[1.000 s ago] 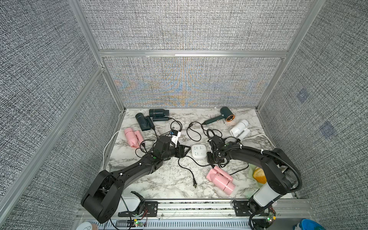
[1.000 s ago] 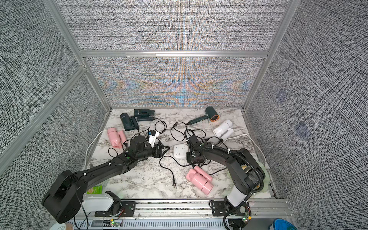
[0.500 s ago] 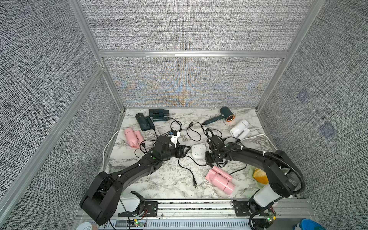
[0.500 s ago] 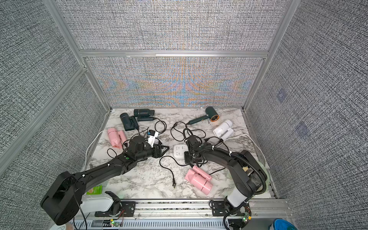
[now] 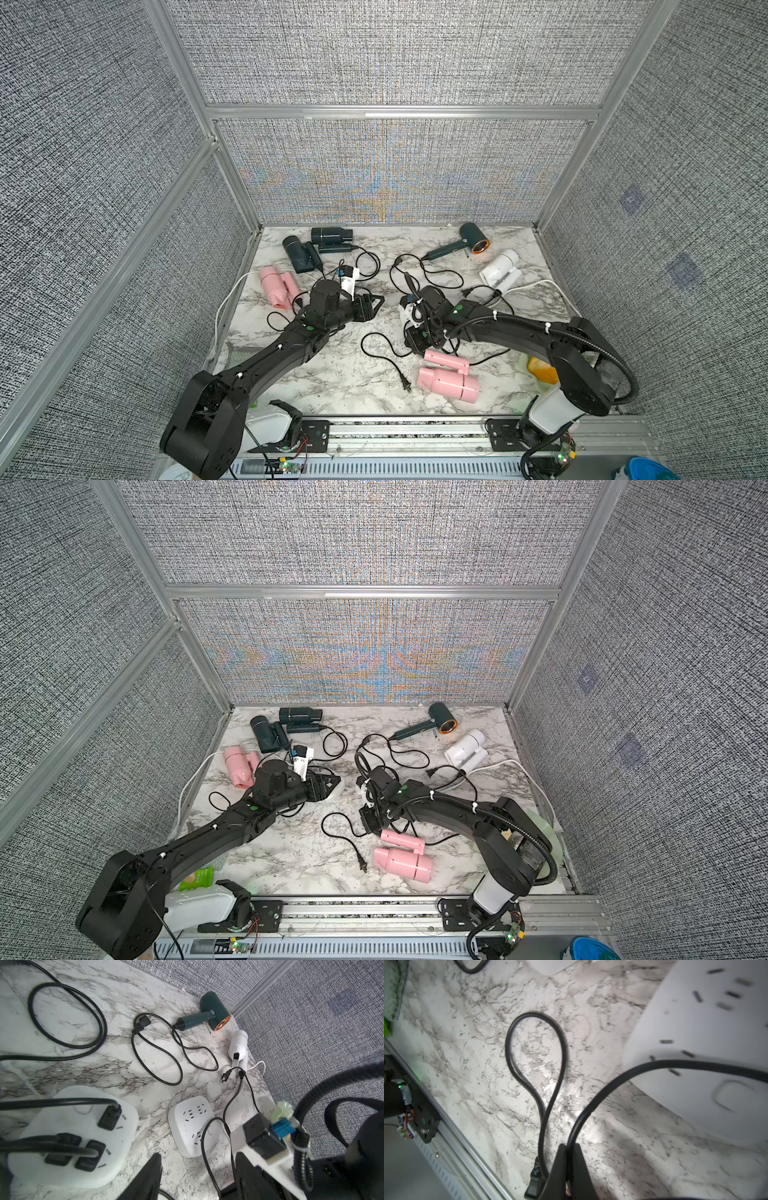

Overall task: Charge the blow dryers
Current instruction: Adjust the blow dryer at the center of the board.

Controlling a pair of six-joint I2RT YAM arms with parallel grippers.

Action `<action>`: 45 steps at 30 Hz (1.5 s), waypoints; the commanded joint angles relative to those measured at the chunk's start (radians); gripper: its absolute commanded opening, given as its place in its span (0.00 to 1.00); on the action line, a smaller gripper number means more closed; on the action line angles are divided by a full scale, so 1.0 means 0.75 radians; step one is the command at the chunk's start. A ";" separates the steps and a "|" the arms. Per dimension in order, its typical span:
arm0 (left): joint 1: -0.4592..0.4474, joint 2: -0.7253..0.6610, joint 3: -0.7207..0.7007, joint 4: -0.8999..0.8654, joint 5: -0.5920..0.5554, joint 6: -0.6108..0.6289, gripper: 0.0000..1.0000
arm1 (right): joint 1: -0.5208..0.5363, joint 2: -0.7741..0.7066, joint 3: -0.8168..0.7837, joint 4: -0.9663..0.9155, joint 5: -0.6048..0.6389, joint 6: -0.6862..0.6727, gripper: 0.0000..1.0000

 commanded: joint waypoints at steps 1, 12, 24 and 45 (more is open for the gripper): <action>0.015 -0.032 -0.004 -0.060 -0.004 0.022 0.58 | 0.043 0.059 0.053 0.036 -0.068 -0.028 0.04; 0.125 -0.114 -0.027 -0.153 -0.014 0.011 0.58 | 0.128 0.198 0.155 0.122 -0.190 -0.046 0.04; 0.160 -0.136 -0.063 -0.135 0.001 0.016 0.57 | 0.149 0.254 0.187 0.161 -0.237 -0.070 0.03; 0.159 -0.145 -0.096 -0.067 0.072 0.046 0.57 | 0.123 0.254 0.206 0.222 -0.093 -0.023 0.26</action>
